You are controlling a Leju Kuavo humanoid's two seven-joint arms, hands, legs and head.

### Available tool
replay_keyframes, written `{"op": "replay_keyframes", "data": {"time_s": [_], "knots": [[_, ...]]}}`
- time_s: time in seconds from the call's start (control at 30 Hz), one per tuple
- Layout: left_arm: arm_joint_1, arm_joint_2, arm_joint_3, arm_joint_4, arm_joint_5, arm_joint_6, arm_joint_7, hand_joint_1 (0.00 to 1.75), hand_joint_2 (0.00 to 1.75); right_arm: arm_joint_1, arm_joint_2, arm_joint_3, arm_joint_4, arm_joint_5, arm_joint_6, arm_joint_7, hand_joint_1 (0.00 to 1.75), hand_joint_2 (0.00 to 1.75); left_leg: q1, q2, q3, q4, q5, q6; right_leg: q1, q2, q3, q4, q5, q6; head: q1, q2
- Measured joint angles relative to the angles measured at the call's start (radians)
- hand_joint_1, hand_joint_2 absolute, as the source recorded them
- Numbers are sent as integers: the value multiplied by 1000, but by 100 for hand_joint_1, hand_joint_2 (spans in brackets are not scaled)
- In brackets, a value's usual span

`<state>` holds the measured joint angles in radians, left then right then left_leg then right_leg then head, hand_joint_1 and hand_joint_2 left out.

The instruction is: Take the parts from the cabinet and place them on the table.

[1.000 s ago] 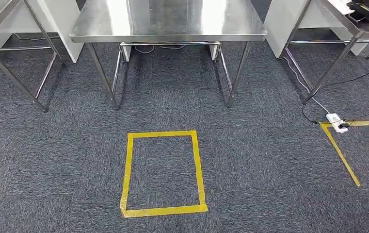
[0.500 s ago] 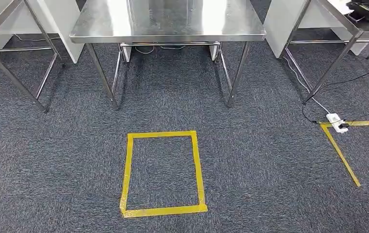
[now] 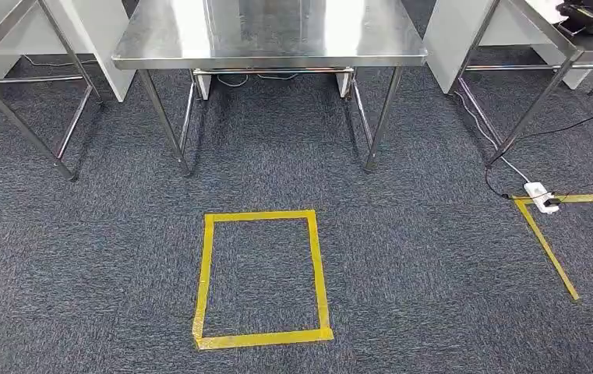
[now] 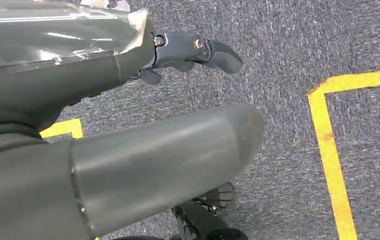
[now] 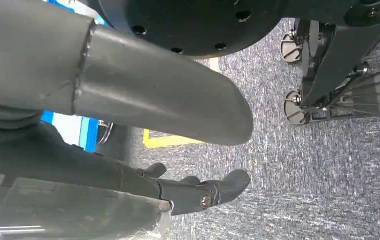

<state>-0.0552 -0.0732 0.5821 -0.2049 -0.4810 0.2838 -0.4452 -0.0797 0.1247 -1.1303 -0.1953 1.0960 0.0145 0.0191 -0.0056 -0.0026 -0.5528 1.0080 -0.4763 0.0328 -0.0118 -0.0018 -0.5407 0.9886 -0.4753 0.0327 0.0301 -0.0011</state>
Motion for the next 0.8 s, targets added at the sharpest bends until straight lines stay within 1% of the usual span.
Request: {"op": "replay_keyframes", "data": {"time_s": [0.53, 0.57, 0.8], "knots": [[-6, 0, 0, 0, -11, 0, 5, 0, 0, 0, -3, 5, 0, 14, 2, 2, 0, 0, 0, 0, 0, 0, 0, 0, 0, 0, 1, 0, 0, 0, 0, 0], [-6, 0, 0, 0, -11, 0, 5, 0, 0, 0, -3, 5, 0, 14, 2, 2, 0, 175, 0, 0, 0, 0, 0, 0, 0, 0, 1, 0, 0, 0, 0, 0], [-7, 0, 1, 0, -12, 0, 10, 0, 0, 0, -4, 5, 0, 14, 2, 9, 0, 175, 0, 0, 0, 0, 0, 0, 0, 0, 2, 0, 0, 0, 0, 0]]}}
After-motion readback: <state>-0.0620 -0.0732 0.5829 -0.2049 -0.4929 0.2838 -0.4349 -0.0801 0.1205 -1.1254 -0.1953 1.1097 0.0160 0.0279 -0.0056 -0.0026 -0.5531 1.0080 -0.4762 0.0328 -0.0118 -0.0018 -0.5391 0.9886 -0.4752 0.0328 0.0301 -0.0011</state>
